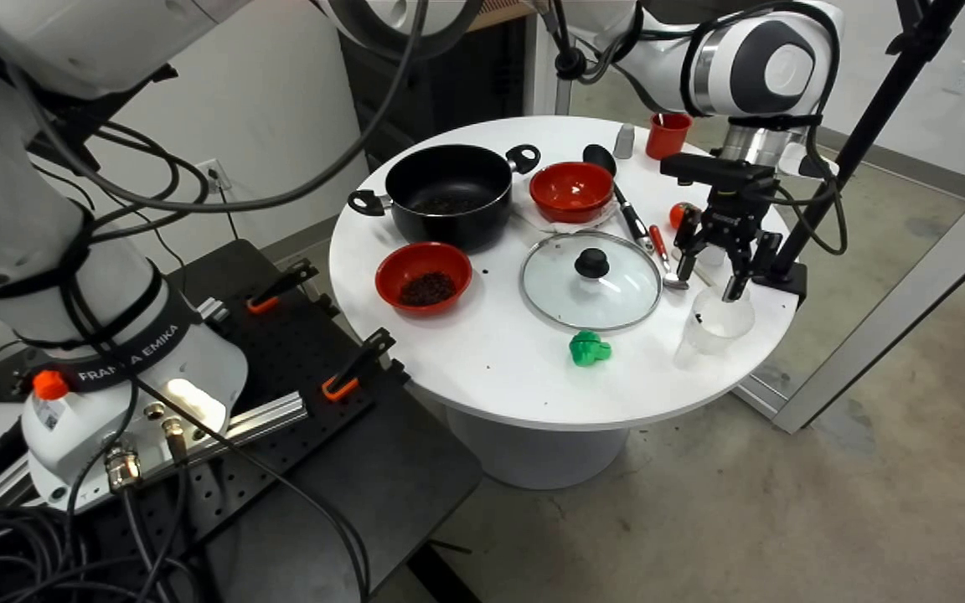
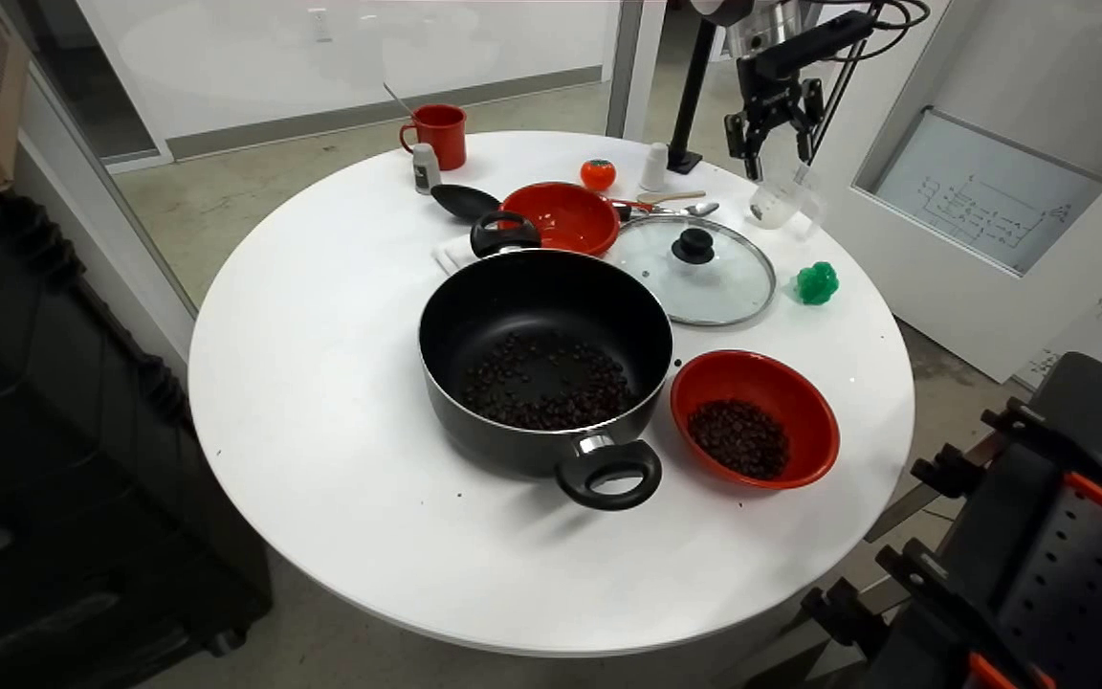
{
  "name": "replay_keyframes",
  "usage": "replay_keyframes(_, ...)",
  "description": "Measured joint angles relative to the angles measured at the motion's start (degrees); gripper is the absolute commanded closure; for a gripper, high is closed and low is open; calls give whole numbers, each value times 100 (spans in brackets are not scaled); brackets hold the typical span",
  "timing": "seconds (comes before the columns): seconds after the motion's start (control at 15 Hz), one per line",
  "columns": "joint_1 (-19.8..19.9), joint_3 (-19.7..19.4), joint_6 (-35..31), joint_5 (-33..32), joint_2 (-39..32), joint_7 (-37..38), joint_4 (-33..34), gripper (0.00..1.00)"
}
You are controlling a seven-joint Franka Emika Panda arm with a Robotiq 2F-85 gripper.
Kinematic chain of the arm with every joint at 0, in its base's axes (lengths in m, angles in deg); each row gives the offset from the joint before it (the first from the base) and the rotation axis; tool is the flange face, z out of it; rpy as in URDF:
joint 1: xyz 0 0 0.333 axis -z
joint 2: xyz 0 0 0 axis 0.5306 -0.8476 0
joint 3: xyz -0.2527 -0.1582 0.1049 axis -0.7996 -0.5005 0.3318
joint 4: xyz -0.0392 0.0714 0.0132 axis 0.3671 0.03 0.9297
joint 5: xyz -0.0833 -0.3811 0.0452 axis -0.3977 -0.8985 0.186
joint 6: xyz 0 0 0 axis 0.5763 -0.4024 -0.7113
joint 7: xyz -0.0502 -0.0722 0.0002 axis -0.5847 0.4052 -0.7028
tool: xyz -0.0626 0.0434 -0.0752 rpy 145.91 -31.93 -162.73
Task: Pour some contents from the jug into the pot.
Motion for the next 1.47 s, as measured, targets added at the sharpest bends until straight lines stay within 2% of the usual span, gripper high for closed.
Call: replay_keyframes(1.47,-2,316,-9,11,77,-88,609,0)
